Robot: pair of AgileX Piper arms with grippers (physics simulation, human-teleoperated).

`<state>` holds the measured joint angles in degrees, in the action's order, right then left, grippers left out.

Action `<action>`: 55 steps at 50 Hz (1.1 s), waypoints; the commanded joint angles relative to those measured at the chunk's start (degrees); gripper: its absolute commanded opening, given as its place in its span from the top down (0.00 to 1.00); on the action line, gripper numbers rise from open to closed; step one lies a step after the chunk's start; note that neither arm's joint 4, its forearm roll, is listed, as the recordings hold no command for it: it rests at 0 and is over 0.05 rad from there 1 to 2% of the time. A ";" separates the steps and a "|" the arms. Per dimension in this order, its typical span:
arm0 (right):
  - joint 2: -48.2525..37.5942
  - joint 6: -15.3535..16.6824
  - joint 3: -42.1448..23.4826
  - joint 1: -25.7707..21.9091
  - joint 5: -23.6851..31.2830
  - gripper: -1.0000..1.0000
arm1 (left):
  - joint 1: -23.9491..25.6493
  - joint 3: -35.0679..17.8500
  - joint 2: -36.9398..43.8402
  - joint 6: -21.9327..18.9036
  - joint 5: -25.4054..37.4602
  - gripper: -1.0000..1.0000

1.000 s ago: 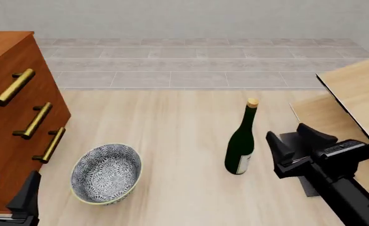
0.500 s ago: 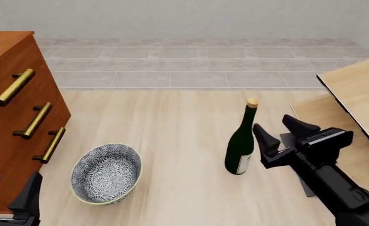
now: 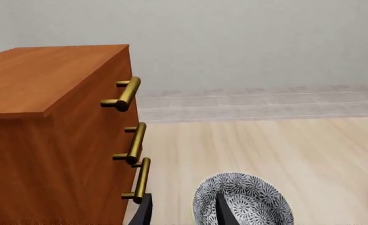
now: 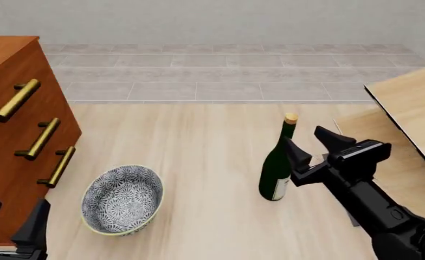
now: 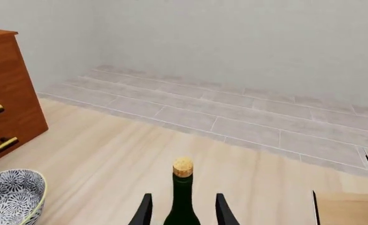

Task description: Put the wine bottle on the wine rack.

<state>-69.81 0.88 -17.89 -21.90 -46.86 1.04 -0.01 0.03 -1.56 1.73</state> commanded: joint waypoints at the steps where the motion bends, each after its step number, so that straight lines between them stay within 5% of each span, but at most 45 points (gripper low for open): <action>1: -1.93 -0.18 -1.00 -0.38 -1.27 0.00 | -0.09 0.00 -0.01 0.14 0.33 0.00; 55: -8.42 -2.06 -5.21 -0.78 -3.94 0.00 | -0.82 -0.01 0.00 0.30 0.51 0.00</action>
<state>-76.81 -0.56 -22.70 -22.71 -49.64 0.32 -0.01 0.02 -1.27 2.39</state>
